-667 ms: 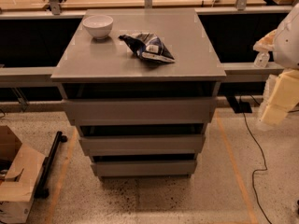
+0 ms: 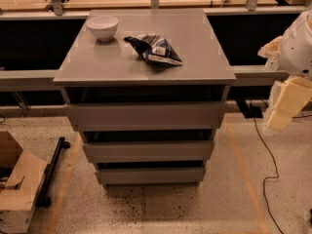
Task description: Open top drawer
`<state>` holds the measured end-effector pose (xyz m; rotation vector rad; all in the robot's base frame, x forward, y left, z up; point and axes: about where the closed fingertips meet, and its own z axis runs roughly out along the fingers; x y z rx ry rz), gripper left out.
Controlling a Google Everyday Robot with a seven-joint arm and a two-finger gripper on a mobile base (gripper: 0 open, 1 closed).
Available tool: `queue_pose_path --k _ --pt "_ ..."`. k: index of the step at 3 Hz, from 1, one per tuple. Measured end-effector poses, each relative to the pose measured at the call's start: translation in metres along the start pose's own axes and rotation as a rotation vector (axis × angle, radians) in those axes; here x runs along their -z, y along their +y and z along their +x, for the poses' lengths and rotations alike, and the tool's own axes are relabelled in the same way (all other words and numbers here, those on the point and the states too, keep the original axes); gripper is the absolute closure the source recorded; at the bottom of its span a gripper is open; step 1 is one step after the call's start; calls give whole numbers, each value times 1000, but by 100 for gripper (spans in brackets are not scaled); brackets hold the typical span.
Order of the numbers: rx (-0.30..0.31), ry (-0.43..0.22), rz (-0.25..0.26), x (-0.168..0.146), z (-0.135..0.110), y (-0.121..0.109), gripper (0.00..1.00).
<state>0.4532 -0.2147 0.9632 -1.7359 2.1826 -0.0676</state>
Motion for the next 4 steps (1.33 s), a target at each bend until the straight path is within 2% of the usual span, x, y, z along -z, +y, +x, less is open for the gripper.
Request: queue_pose_path --k 1,2,3,4 --pt "-39 -3 -34 -23 4 2 0" --pt "-53 -45 -70 -70 0 0 0" --pt "-51 -86 -88 -115 -7 -14 0" --pt "-71 -169 -85 -154 -20 -37 0"
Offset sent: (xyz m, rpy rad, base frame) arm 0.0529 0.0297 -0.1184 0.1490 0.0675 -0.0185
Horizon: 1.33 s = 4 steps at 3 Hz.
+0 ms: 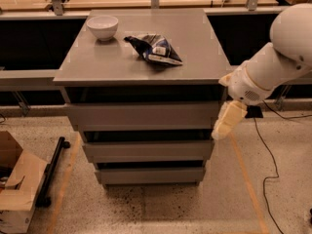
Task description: Open top drawer
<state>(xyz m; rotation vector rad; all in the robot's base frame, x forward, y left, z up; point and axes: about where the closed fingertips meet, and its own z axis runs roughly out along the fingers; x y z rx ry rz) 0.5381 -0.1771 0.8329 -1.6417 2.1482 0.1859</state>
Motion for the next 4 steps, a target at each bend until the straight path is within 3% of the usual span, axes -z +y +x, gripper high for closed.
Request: queue_pose_path --k 2,4 --pt "9 15 -14 -22 2 2 0" --pt "65 -17 12 -72 -13 -25 0"
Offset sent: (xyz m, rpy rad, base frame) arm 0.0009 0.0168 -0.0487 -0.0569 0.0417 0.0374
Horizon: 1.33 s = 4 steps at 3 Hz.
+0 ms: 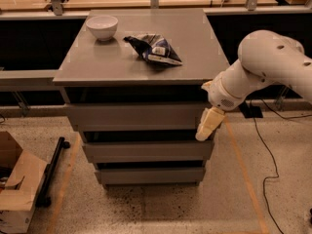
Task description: Open top drawer
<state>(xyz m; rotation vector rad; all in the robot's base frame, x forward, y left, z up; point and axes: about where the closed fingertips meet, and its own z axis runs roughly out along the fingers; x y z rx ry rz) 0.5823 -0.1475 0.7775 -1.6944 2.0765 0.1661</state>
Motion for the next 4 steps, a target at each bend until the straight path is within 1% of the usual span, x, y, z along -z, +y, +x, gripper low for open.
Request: queue_pose_path --k 2,3,4 --pt "28 -67 2 -64 0 -39 0" --pt "7 -85 -8 -95 7 -57 0" --pt "-37 -98 -40 -128 17 -67 0"
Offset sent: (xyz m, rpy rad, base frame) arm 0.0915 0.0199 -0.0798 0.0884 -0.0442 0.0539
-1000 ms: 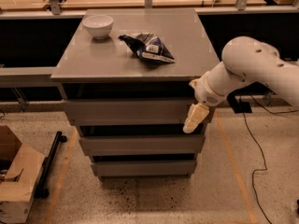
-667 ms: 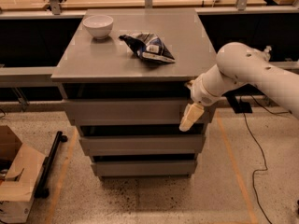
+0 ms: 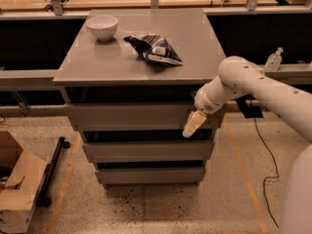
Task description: Open top drawer
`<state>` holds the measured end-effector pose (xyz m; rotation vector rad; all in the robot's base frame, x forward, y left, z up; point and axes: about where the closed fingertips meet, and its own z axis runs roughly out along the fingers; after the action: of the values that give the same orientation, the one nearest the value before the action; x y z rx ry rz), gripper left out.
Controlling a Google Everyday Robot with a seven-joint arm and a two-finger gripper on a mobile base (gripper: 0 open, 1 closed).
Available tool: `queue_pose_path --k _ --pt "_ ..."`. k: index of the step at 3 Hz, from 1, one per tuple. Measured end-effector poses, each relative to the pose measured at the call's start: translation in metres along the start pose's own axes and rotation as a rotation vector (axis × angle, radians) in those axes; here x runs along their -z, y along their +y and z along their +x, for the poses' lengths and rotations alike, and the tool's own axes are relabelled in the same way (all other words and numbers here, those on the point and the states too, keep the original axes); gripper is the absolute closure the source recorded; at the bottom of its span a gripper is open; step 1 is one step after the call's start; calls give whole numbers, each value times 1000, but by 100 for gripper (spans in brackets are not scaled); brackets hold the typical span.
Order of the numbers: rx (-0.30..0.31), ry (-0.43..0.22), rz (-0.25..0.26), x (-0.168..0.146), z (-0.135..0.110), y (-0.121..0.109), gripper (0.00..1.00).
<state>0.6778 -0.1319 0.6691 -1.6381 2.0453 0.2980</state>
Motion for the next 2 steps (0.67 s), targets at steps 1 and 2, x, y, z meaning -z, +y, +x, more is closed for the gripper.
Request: queue_pose_path --k 1,2 --pt "-21 4 -40 -15 9 8 0" --pt "-22 3 -40 -5 3 7 25"
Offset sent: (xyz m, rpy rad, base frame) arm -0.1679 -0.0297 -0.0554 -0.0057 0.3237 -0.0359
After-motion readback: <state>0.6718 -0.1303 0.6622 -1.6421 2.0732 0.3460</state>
